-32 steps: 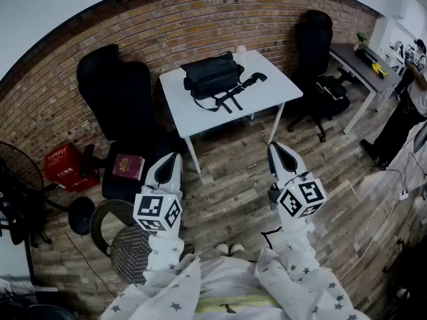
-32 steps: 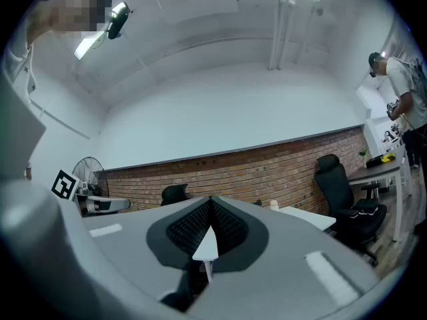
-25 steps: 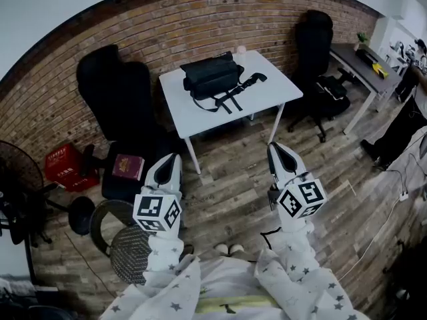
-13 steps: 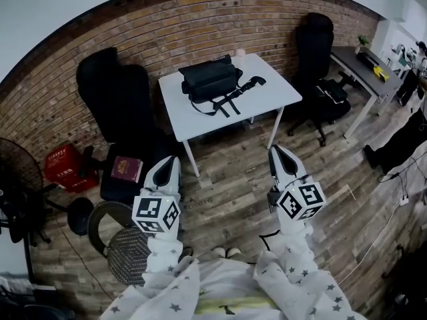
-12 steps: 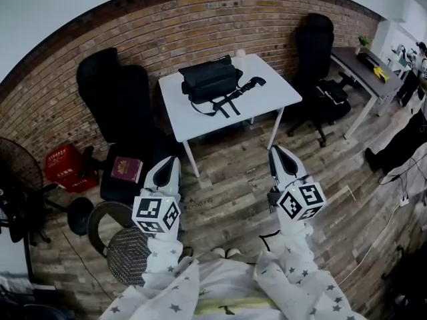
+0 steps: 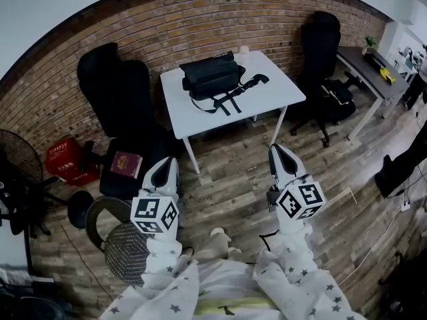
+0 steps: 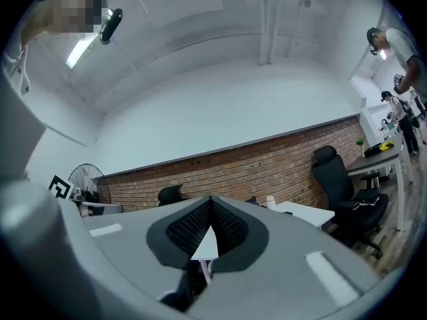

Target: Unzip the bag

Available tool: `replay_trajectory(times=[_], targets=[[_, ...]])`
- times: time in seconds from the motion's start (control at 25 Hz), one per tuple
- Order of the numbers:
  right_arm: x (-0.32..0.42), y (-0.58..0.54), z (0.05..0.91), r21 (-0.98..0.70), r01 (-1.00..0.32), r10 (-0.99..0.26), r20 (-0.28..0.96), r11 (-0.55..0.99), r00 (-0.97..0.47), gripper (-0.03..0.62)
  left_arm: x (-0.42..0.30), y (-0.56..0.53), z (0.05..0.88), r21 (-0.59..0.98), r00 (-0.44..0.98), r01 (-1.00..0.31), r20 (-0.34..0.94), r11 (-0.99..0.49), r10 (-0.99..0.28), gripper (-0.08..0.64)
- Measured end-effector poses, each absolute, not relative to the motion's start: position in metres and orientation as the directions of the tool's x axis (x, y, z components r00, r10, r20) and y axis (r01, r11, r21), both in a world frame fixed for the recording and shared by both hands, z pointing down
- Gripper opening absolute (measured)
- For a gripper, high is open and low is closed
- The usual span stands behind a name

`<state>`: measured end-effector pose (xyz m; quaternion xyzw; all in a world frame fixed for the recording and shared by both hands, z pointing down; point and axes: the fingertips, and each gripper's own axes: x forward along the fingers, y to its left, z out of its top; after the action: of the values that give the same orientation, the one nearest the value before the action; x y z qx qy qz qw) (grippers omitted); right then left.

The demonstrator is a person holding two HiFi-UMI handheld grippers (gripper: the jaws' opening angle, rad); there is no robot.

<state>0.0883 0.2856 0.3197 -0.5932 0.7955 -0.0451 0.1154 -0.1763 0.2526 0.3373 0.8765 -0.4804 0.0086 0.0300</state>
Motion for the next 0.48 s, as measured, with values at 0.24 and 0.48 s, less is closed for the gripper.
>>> replay_trajectory(times=[0.24, 0.48], targets=[[0.097, 0.253, 0.325, -0.216, -0.932, -0.955, -0.128, 0.29, -0.267, 0.006, -0.166, 0.225, 0.344, 0.042, 0.539, -0.842, 0.053, -0.538, -0.84, -0.002], [0.095, 0.197, 0.338, -0.215, -0.927, -0.951, -0.103, 0.306, -0.29, 0.006, -0.164, 0.169, 0.353, 0.065, 0.525, -0.851, 0.058, -0.522, -0.849, -0.002]])
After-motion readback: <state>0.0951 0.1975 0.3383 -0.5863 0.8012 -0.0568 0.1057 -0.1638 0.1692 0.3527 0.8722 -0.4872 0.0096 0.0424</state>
